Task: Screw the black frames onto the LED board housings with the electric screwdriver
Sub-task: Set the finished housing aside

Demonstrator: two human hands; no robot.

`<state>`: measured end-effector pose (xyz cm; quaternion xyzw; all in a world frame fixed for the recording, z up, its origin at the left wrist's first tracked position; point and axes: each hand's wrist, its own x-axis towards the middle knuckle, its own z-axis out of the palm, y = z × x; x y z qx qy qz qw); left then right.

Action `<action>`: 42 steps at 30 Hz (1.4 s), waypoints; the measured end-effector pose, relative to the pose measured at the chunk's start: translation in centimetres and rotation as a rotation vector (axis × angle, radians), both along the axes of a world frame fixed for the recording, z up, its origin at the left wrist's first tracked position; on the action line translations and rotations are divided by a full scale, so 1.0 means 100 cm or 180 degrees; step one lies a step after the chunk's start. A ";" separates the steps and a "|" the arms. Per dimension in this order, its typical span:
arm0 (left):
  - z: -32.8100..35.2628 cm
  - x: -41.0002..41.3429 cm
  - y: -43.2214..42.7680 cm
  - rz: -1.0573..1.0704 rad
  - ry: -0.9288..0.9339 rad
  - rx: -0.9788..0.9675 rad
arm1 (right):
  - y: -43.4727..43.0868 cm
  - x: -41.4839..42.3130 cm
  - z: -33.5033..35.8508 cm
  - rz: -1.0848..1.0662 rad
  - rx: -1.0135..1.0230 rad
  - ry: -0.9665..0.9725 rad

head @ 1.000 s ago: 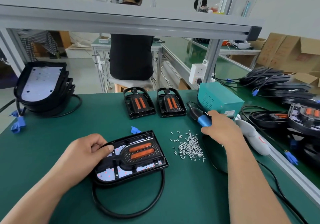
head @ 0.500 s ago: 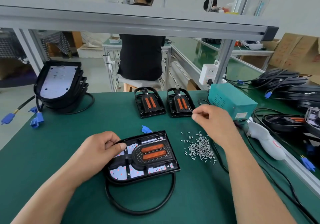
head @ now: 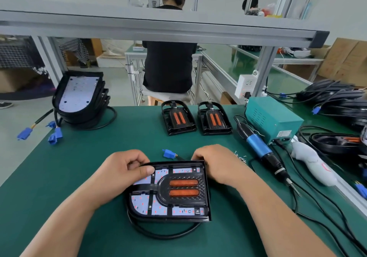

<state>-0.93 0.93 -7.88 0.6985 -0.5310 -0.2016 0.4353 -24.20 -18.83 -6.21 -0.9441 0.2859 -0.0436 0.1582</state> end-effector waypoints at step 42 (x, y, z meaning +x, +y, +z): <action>-0.019 0.006 -0.016 0.0667 0.1024 -0.0503 | -0.030 -0.091 0.062 -0.0597 0.2659 -0.4144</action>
